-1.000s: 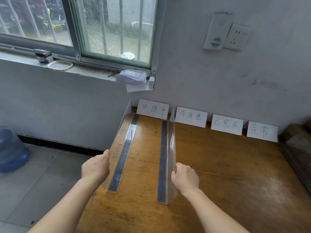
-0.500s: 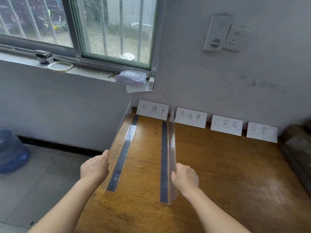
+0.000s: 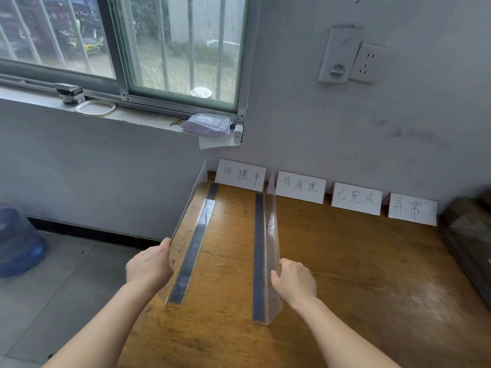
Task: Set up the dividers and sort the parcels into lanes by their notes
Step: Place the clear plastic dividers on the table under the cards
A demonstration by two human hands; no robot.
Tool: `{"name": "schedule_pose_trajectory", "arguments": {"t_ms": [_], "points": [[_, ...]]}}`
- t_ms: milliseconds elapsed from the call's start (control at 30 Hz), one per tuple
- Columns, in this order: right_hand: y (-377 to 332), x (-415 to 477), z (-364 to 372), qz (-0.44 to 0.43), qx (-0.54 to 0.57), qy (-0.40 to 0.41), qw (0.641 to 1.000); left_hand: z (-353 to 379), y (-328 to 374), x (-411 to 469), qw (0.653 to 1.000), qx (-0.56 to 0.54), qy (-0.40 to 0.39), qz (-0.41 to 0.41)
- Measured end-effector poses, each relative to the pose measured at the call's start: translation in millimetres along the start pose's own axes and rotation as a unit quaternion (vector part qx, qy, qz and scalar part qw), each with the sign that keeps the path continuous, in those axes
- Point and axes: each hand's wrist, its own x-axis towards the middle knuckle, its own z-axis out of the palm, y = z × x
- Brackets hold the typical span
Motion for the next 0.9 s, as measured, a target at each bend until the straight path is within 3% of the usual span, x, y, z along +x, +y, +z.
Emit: {"name": "schedule_pose_trajectory", "arguments": {"t_ms": [900], "points": [[-4.2, -2.3, -7.6, 0.001, -0.023, -0.002, 1.000, 2.5, -3.1, 8.0, 0.999, 0.016, -0.006, -0.027]]}}
